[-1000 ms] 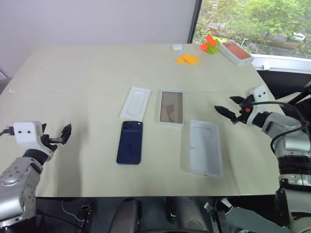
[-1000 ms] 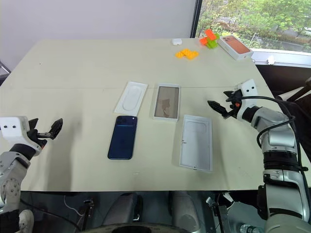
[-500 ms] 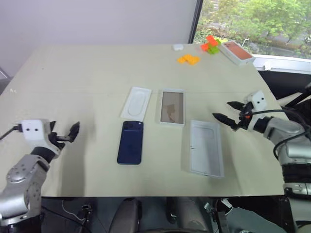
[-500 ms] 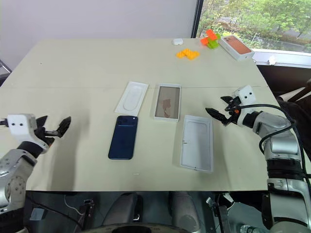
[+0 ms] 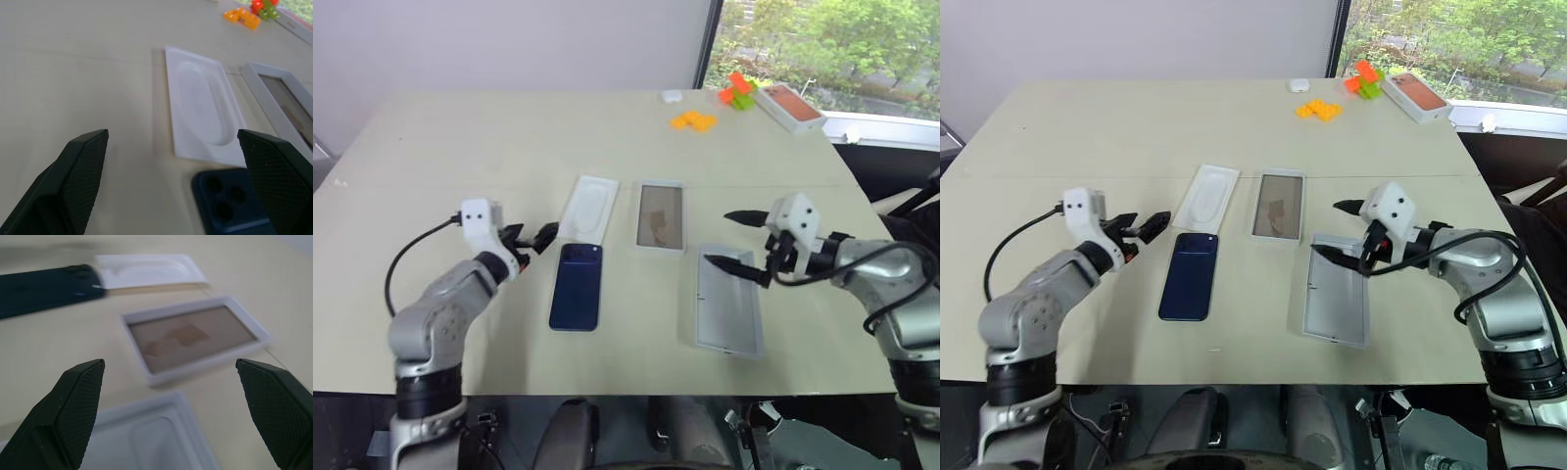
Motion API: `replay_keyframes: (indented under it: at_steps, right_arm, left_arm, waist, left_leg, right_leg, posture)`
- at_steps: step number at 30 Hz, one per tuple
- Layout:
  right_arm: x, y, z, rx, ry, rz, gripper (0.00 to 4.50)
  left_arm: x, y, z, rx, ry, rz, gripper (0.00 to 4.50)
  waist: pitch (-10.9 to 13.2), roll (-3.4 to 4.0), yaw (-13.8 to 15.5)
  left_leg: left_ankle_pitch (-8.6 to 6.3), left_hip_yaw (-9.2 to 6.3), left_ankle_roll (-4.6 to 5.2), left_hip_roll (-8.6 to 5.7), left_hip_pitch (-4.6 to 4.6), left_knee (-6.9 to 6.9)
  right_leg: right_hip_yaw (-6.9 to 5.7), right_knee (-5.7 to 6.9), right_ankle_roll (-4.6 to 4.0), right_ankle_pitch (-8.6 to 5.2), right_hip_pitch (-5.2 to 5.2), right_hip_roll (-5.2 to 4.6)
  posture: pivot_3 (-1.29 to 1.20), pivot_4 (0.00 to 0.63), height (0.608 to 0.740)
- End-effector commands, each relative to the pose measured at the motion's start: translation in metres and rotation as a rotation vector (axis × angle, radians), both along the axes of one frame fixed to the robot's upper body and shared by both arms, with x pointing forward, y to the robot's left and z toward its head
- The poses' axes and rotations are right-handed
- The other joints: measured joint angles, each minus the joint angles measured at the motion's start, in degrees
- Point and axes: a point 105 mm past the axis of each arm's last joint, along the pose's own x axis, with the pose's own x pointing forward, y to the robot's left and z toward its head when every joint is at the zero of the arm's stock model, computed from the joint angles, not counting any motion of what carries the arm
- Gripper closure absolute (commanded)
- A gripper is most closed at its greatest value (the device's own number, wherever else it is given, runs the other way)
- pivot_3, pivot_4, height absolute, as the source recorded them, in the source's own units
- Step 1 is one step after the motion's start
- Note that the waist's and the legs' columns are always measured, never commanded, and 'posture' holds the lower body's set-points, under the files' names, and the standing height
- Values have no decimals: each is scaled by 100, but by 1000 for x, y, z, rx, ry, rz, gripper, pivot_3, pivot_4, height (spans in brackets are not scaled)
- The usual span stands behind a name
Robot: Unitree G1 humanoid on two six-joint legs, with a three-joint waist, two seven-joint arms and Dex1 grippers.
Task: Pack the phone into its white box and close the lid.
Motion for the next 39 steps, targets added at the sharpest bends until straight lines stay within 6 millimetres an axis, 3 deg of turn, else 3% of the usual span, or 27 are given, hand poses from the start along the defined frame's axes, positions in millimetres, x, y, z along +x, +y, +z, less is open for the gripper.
replay_keyframes:
  at_steps: [1, 5, 11, 15, 21, 34, 37, 39]
  right_arm:
    - [-12, 17, 9, -21, -34, 78, 0]
    - [-23, 28, 9, -31, -24, 140, 0]
    - [-45, 41, 9, -56, -6, 231, 0]
    - [-49, 45, 5, -37, 1, 223, 0]
    - [-14, 38, 15, 66, -85, -14, 0]
    - [-15, 40, 9, 99, -54, -16, 0]
    - [-17, 41, 6, 101, -44, -7, 0]
    - [-18, 44, 5, 105, -38, 4, 0]
  left_arm:
    - [9, -10, 9, -75, 34, 11, 37]
    - [19, -28, 10, -179, 111, 4, 37]
    - [27, -38, -9, -186, 262, 51, 37]
    - [30, -41, -1, -223, 242, 39, 37]
    - [33, -38, -3, -217, 247, 36, 37]
    - [39, -41, 2, -358, 251, 43, 37]
    - [39, -41, 5, -406, 246, 47, 908]
    - [40, -40, 7, -429, 241, 47, 1880]
  waist:
    - [1, -1, 6]
    - [1, -2, 29]
    - [1, -4, 36]
    - [1, -4, 35]
    - [0, -6, 22]
    - [0, -5, 24]
    - [0, -5, 24]
    - [1, -7, 20]
  left_leg:
    - [0, 2, 0, -1, -1, 0]
    - [0, -7, -1, -5, -5, 0]
    - [1, -9, -2, -11, -6, -1]
    - [5, -9, -9, -11, -1, -1]
    - [20, -10, -36, -13, 3, 0]
    - [22, -15, -38, -15, 3, -1]
    - [22, -15, -38, -15, 1, -2]
    - [21, -15, -38, -15, -2, -1]
  right_leg:
    - [1, 0, 0, 0, 0, -2]
    - [-2, -1, 0, 0, -2, -5]
    - [-4, -1, 0, 0, -2, -6]
    - [-3, 0, 0, 0, 2, -6]
    - [-3, 4, 4, 4, 3, -4]
    - [-3, 4, 6, 6, 4, -2]
    - [-4, 3, 6, 6, 4, -3]
    - [-4, 0, 7, 6, 3, -4]
  posture:
    - [0, 150, 740]
    - [0, 150, 740]
    - [0, 150, 740]
    - [0, 150, 740]
    - [0, 150, 740]
    - [0, 150, 740]
    - [0, 150, 740]
    - [0, 150, 740]
